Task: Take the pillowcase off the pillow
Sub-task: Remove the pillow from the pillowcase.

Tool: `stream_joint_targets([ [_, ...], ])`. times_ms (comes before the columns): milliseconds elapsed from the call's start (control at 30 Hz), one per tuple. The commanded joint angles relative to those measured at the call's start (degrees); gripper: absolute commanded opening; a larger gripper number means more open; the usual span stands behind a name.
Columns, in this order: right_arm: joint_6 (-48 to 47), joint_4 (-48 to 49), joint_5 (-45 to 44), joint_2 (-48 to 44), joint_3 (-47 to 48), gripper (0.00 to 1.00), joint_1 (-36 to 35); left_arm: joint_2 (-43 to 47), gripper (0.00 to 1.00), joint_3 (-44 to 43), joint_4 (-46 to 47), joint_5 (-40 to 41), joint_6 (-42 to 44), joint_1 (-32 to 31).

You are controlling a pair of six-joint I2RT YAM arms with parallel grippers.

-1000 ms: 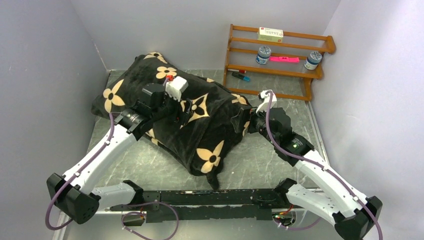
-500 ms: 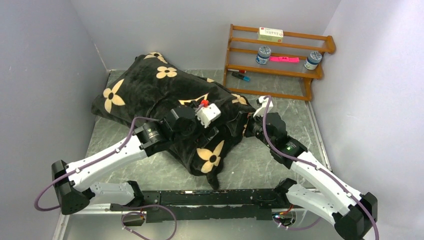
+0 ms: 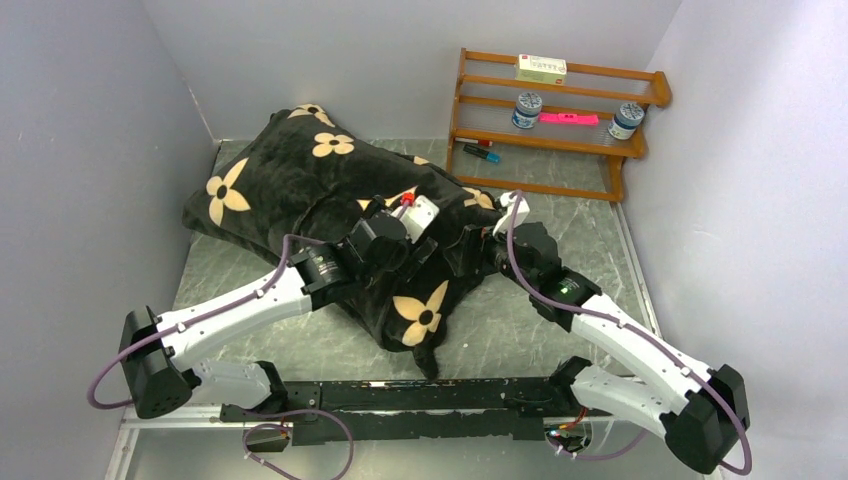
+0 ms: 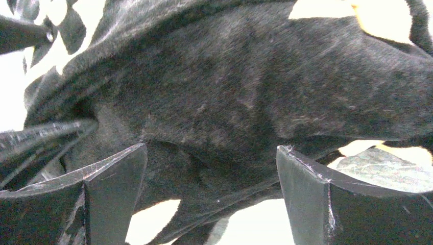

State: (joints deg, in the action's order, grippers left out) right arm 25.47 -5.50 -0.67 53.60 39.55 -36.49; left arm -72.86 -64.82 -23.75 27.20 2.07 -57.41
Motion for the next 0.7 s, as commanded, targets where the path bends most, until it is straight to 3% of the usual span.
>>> stream_joint_targets([
  [0,-3.25,2.13,-3.45,1.67,2.64,1.0,-2.75,2.98,0.96,1.01,3.87,1.85,-4.86,2.81],
  [267,-3.25,2.55,-13.08,6.9,7.0,1.0,-10.3,3.95,0.92,2.67,3.97,-7.52,-8.37,10.32],
  [667,-0.53,1.95,-17.74,14.53,16.62,1.0,-11.64,5.93,0.87,4.36,5.21,-10.08,-7.99,14.74],
])
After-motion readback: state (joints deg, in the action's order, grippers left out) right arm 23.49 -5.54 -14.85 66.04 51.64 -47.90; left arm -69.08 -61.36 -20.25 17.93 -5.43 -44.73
